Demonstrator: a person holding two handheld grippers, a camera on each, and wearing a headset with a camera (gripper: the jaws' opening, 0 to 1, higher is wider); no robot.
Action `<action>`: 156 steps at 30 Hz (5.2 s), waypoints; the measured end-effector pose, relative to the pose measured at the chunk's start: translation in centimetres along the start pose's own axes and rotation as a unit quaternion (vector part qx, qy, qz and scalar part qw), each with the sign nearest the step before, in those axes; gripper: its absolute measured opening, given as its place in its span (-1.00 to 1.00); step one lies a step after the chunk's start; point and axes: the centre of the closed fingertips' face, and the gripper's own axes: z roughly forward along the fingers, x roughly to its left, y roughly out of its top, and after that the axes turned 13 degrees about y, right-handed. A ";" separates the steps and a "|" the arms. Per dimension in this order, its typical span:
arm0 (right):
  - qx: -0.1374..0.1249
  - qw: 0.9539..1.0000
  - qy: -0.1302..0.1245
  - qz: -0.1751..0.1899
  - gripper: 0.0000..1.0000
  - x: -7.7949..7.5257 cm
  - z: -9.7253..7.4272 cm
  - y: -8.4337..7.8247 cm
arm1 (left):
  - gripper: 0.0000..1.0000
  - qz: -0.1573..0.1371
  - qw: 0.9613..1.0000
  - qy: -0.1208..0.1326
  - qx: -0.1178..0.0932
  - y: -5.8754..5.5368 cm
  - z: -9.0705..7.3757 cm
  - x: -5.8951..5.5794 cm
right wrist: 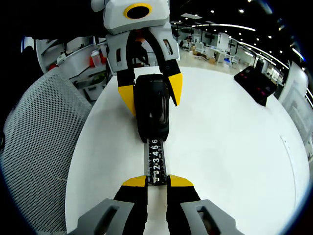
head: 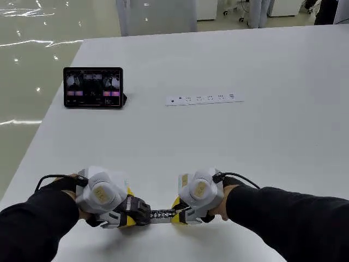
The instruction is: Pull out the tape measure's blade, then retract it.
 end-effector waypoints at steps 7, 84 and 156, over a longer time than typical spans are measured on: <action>0.000 1.000 0.002 0.005 -0.80 0.1 -0.3 -0.4 | -0.38 0.001 1.000 0.001 0.000 0.0 0.0 0.0; 0.009 0.999 -0.017 0.034 -0.80 0.7 -4.2 -5.2 | -0.37 0.007 1.000 0.005 -0.004 0.1 0.1 -0.1; 0.018 0.998 -0.021 0.048 -0.80 1.2 -6.9 -8.4 | -0.37 0.006 1.000 0.007 -0.006 0.0 0.2 -0.1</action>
